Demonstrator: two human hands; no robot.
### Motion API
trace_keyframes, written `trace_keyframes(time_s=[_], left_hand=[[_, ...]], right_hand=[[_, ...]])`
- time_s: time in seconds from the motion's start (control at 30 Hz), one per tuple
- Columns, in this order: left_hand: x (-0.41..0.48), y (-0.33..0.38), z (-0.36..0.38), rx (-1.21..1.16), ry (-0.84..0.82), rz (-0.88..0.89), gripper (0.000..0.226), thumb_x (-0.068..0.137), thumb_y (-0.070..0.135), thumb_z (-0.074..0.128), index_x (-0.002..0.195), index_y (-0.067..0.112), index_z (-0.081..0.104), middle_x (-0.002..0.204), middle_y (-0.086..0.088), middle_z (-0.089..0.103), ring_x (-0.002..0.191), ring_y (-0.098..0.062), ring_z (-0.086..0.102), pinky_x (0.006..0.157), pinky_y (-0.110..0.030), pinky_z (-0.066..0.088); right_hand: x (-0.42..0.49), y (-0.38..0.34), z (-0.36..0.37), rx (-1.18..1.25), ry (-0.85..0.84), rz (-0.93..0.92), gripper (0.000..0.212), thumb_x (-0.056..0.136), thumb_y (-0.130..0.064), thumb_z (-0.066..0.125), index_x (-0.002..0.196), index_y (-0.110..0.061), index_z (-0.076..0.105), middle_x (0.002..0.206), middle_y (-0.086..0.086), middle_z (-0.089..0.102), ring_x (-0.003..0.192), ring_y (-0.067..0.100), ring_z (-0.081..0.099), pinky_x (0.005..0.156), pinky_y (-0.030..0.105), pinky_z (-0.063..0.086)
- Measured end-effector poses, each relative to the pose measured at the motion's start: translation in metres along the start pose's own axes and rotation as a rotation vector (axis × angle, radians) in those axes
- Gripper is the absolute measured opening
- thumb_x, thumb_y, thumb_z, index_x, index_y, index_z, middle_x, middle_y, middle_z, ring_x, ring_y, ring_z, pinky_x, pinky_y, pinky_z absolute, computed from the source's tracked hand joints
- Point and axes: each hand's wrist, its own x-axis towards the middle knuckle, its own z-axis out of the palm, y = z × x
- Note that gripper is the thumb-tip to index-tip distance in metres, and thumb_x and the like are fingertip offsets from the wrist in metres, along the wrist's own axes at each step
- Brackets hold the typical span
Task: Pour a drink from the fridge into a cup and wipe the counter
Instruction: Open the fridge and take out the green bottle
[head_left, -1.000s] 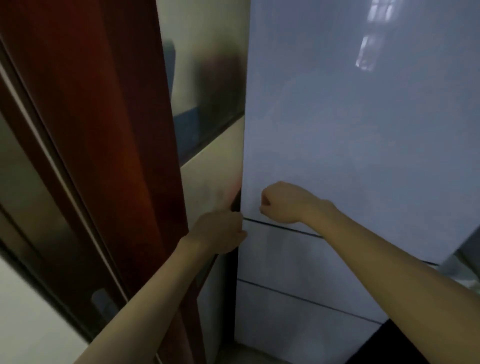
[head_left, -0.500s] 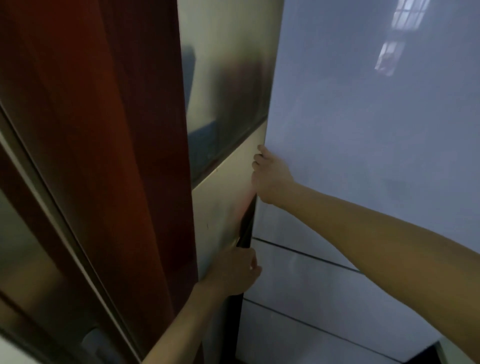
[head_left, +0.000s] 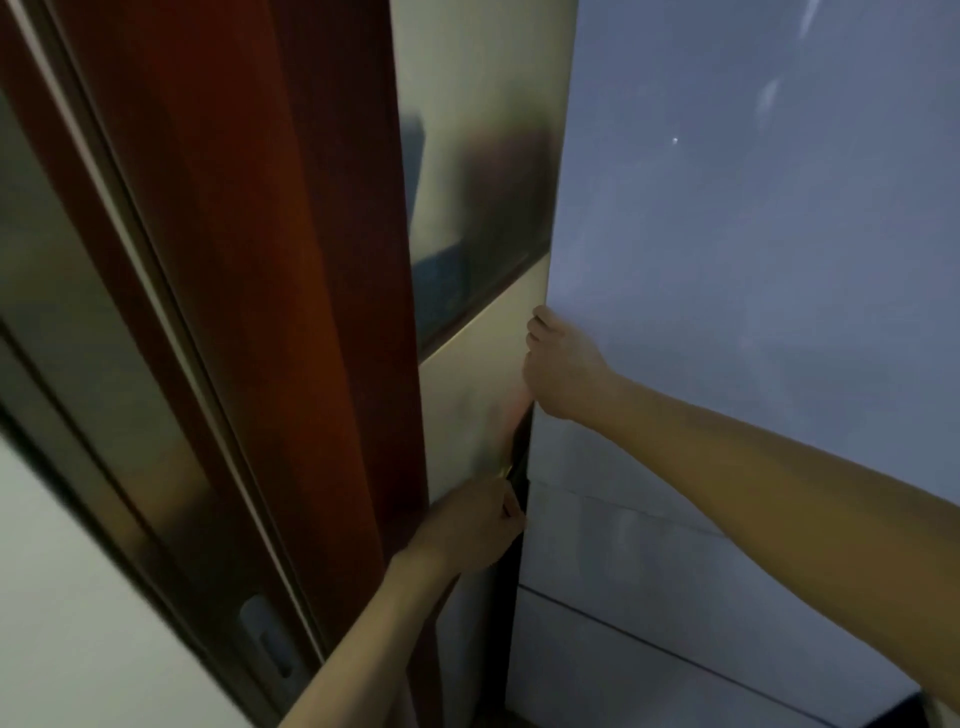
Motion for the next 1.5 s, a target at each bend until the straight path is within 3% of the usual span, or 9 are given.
trace_keyframes(time_s=[0.1,0.2,0.37,0.43,0.63,1.0,1.13,1.3,1.5], left_hand=[[-0.013,0.004,-0.001,0.033,0.064,-0.029,0.03,0.098,0.023,0.048,0.124,0.01,0.055,0.125,-0.008,0.061,0.109,-0.023,0.059,0.09,-0.031,0.048],[-0.027,0.017,0.003,-0.217,0.146,0.024,0.053,0.098,0.014,0.05,0.148,0.014,0.032,0.143,0.0,0.044,0.131,-0.021,0.044,0.093,-0.017,0.036],[-0.048,0.031,0.03,-0.661,0.083,0.06,0.057,0.092,-0.007,0.05,0.134,0.028,0.034,0.113,0.022,0.047,0.102,0.007,0.052,0.065,0.001,0.043],[-0.059,0.024,0.048,-0.594,0.186,0.026,0.048,0.089,-0.004,0.051,0.129,0.022,0.048,0.103,0.02,0.058,0.085,0.01,0.057,0.064,-0.004,0.047],[-0.113,0.018,0.069,-0.42,0.304,0.041,0.042,0.085,-0.001,0.046,0.117,0.016,0.065,0.103,0.004,0.072,0.089,-0.008,0.069,0.072,-0.038,0.061],[-0.168,0.045,0.068,-0.346,0.14,0.262,0.016,0.094,0.003,0.054,0.098,0.014,0.064,0.081,0.007,0.066,0.068,-0.003,0.065,0.067,-0.029,0.059],[-0.171,0.052,0.078,-0.343,0.072,0.278,0.024,0.095,0.009,0.052,0.117,0.015,0.06,0.103,0.0,0.066,0.083,-0.009,0.066,0.073,-0.028,0.058],[-0.182,0.062,0.109,-0.186,0.072,0.476,0.05,0.093,0.013,0.055,0.14,0.025,0.043,0.133,0.005,0.051,0.097,-0.004,0.059,0.083,-0.016,0.05],[-0.193,0.077,0.148,-0.105,-0.128,0.677,0.041,0.094,0.02,0.055,0.134,0.019,0.049,0.132,-0.002,0.054,0.107,-0.019,0.059,0.091,-0.036,0.05]], right_hand=[[-0.027,-0.002,-0.01,0.077,0.117,-0.069,0.032,0.1,-0.026,0.042,0.111,-0.011,0.068,0.126,0.009,0.06,0.124,0.028,0.043,0.12,0.042,0.009],[-0.056,-0.008,-0.023,0.188,0.24,-0.097,0.032,0.097,-0.022,0.042,0.108,-0.012,0.07,0.12,0.008,0.063,0.122,0.029,0.045,0.12,0.04,0.009],[-0.112,-0.022,-0.044,0.331,0.607,-0.134,0.015,0.073,-0.015,0.061,0.07,-0.01,0.075,0.077,0.007,0.07,0.088,0.028,0.062,0.108,0.036,0.028],[-0.136,-0.031,-0.05,0.355,0.604,-0.137,0.017,0.074,-0.014,0.059,0.073,-0.009,0.075,0.081,0.009,0.071,0.093,0.029,0.062,0.109,0.037,0.024],[-0.208,-0.051,-0.074,0.323,0.52,-0.094,0.031,0.09,-0.023,0.048,0.085,-0.009,0.075,0.103,0.014,0.072,0.113,0.031,0.057,0.116,0.043,0.021],[-0.333,-0.081,-0.113,0.482,0.676,0.19,0.033,0.089,-0.011,0.04,0.065,-0.006,0.062,0.068,0.014,0.063,0.084,0.033,0.061,0.106,0.045,0.035],[-0.375,-0.089,-0.122,0.486,0.607,0.271,0.028,0.086,-0.007,0.045,0.06,-0.011,0.055,0.059,0.009,0.053,0.068,0.029,0.053,0.1,0.044,0.036],[-0.415,-0.105,-0.131,0.563,0.431,0.346,0.029,0.089,-0.01,0.042,0.069,-0.01,0.063,0.073,0.01,0.061,0.076,0.031,0.058,0.097,0.046,0.039],[-0.421,-0.118,-0.127,0.706,0.245,0.435,0.033,0.084,-0.015,0.042,0.088,-0.006,0.073,0.106,0.015,0.069,0.102,0.033,0.063,0.1,0.045,0.041]])
